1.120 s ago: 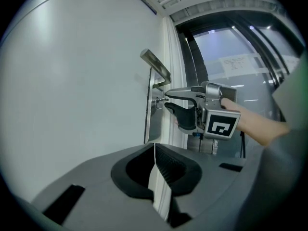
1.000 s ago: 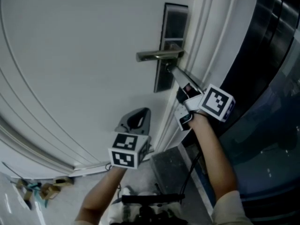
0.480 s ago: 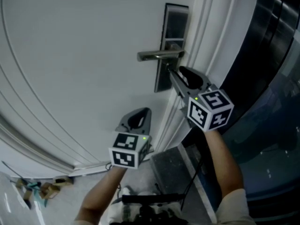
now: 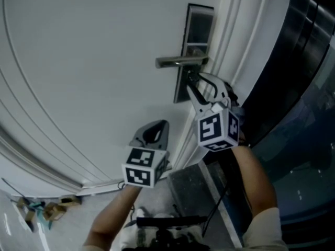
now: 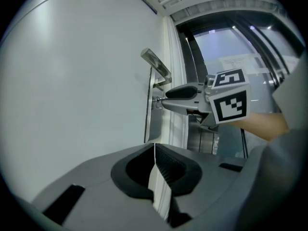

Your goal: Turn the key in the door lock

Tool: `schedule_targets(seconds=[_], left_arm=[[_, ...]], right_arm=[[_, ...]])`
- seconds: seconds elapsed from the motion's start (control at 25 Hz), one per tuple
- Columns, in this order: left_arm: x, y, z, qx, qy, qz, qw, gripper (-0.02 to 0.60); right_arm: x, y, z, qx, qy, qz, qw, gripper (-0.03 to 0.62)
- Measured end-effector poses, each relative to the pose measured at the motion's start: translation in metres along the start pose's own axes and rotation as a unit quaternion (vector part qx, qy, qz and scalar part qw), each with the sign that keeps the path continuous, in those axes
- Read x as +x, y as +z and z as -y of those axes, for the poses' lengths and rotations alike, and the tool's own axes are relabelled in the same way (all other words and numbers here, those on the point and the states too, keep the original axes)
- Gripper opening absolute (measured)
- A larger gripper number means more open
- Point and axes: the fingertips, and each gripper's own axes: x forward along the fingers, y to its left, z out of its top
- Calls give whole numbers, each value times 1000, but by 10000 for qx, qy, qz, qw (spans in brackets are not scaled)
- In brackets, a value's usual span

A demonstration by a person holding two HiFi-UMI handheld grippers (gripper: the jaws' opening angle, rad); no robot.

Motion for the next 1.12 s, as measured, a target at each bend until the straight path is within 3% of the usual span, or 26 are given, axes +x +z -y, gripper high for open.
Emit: schedule_targets(seconds=[0.16,0.32,0.4,0.56,0.84,1.0,1.12], left_arm=[[1,-1,0,6,-10,-2,10000,20],[1,-1,-1,5,-8,-3,10000,20],[1,-1,-1,-13,-7,-7,10000,20],[1,-2,-1,-10,-3,-21,10000,20],[2,-4,1,-19,-30,-44,10000,20],[2,-5,1,-30,-33,-51,10000,20],[1,-6,0,-68,-30,-63,10000,20]], right_arm=[[7,0,-3,-897,-95,-154,9958,155],[13,-4,-1,-1323,-158,-277,9907,140],[15,-7,-1,-1243,-119,-322,9916,100],[16,-10,-1,-446,-3,-306,9985,21],[15,-9,4,1277,272,-149,9913,21],[15,-8,8,2299,348,-67,9726,23],[15,-12,11,3278,384,29,9440,25]])
